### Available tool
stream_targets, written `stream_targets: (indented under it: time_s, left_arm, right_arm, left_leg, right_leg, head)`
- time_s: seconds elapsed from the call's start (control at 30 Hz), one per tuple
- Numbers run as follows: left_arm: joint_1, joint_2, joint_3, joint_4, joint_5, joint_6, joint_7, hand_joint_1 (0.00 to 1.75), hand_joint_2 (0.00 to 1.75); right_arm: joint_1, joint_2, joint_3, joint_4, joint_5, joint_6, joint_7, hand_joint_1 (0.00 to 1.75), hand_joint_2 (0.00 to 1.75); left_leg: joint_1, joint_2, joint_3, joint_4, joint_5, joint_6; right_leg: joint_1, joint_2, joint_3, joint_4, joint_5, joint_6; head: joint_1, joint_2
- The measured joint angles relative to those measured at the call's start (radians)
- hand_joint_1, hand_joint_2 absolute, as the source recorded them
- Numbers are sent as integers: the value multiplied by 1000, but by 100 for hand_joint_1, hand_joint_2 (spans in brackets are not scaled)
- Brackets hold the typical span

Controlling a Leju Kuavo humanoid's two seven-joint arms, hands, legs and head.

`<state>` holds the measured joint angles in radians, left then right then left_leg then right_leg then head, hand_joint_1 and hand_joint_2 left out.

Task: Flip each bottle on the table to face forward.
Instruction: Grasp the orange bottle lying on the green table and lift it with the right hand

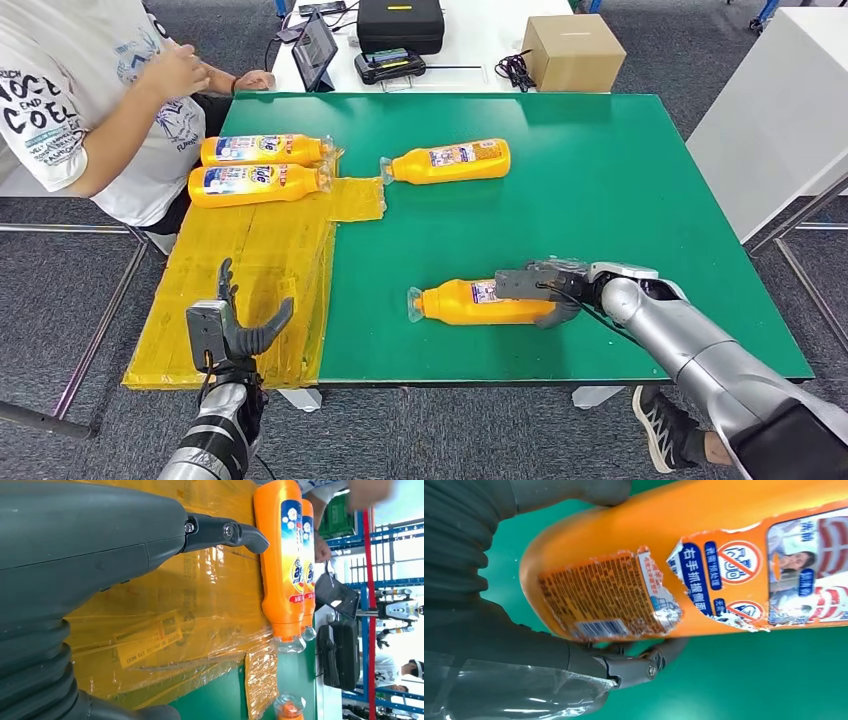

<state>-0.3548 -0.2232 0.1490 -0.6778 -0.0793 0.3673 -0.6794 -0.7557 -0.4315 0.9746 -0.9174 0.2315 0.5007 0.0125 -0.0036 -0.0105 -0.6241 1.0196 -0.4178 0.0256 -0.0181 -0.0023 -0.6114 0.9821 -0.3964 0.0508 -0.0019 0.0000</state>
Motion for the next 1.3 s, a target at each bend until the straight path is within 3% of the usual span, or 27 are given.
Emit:
stream_targets:
  time_s: [0.13, 0.27, 0.5, 0.77, 0.9, 0.97, 1.07, 1.17, 1.3]
  left_arm:
    - [-1, -2, 0, 3, 0, 0, 0, 0, 175]
    - [-2, -3, 0, 4, 0, 0, 0, 0, 175]
    - [-4, -7, -3, 7, 9, -1, 0, 0, 175]
    - [-7, -15, -9, 19, 10, -9, 1, 0, 175]
    - [-7, -16, -17, 21, 10, -16, 2, 0, 175]
    - [-2, -16, -21, 19, 11, -26, 2, 0, 175]
    - [19, -17, -25, -7, 9, -54, 8, 0, 175]
    - [48, -26, -29, -56, 11, -97, 34, 0, 175]
    - [95, -40, -50, -146, 28, -146, 77, 0, 175]
  right_arm:
    - [-5, -8, 18, -3, -1, 0, 0, 134, 175]
    - [-9, -13, 32, -5, -2, 0, 0, 174, 175]
    - [-17, -18, 67, -5, -21, -16, 5, 175, 175]
    - [-17, -10, 111, 0, -16, -99, -13, 175, 175]
    - [17, -1, 105, 0, -34, -203, -69, 175, 175]
    - [86, 17, 57, -23, -45, -334, -148, 175, 175]
    - [260, 92, -107, -137, -8, -512, -295, 175, 175]
    - [423, 206, -288, -299, 27, -576, -388, 175, 175]
    - [559, 336, -492, -487, 18, -616, -447, 175, 175]
  left_leg:
    - [0, 0, 0, 0, 0, 0]
    - [0, 0, 0, 0, 0, 0]
    - [0, 0, 0, 0, 0, 0]
    - [0, 1, 1, 0, 0, 0]
    - [1, 1, 1, 0, 0, 0]
    - [2, -2, 1, 0, 0, 0]
    - [3, -3, 0, 0, -1, -1]
    - [5, -4, -1, 0, -2, -2]
    - [6, -7, -3, -1, -2, -3]
  right_leg:
    - [0, 0, 0, 0, 0, 0]
    - [0, 0, 0, 0, 0, 0]
    - [0, 0, 0, 0, 0, 0]
    - [0, 0, 0, 0, 0, 0]
    - [1, 0, 1, 0, 0, 0]
    - [1, -1, 1, 0, 0, 0]
    - [3, -1, 1, 0, 0, 0]
    - [4, -2, -1, 0, -2, -2]
    - [4, -5, -2, 0, -4, -3]
  head:
    - [0, 0]
    - [0, 0]
    - [0, 0]
    - [0, 0]
    - [0, 0]
    - [0, 0]
    - [0, 0]
    - [-1, 0]
    - [0, 0]
